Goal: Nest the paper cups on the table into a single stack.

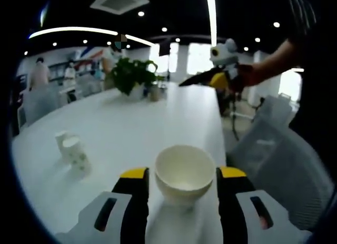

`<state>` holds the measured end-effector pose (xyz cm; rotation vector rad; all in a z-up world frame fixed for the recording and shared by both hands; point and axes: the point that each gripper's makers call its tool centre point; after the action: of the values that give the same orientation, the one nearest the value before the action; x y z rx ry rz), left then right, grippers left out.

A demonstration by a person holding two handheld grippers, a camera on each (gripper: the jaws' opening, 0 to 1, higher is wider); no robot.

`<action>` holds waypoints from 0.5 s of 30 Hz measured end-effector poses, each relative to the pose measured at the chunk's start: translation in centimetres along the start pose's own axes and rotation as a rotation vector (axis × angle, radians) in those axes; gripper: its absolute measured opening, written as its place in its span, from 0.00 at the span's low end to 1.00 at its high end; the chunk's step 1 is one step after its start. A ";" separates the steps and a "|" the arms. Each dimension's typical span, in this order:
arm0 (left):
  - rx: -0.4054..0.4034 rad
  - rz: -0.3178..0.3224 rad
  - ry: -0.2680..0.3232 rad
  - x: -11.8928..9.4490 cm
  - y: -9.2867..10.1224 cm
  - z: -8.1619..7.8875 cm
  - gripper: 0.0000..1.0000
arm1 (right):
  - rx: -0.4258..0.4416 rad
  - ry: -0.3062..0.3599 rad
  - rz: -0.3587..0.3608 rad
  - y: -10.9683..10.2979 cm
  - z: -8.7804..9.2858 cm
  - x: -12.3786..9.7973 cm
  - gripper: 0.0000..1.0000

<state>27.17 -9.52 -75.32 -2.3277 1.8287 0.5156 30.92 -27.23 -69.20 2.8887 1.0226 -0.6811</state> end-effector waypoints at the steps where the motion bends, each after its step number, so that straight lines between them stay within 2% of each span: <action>1: 0.001 -0.007 0.003 -0.1 -0.2 0.0 0.51 | 0.000 0.001 0.000 0.0 0.0 0.0 1.00; 9: -0.010 -0.049 0.017 -1.8 -1.6 -0.2 0.52 | 0.006 0.002 -0.004 -0.1 0.0 0.3 1.00; 15: -0.021 -0.037 0.009 -2.9 -1.2 0.5 0.53 | 0.010 0.008 -0.006 -0.3 -0.1 0.6 1.00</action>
<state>27.66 -6.38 -74.87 -2.3761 1.7892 0.5233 31.17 -26.60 -69.31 2.9006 1.0316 -0.6781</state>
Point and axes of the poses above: the point that each gripper's makers call its tool centre point, and the gripper's own axes: x roughly forward along the fingers, y roughly to its right, z roughly out of its underside, and after that the axes turned 2 degrees about y, right-handed
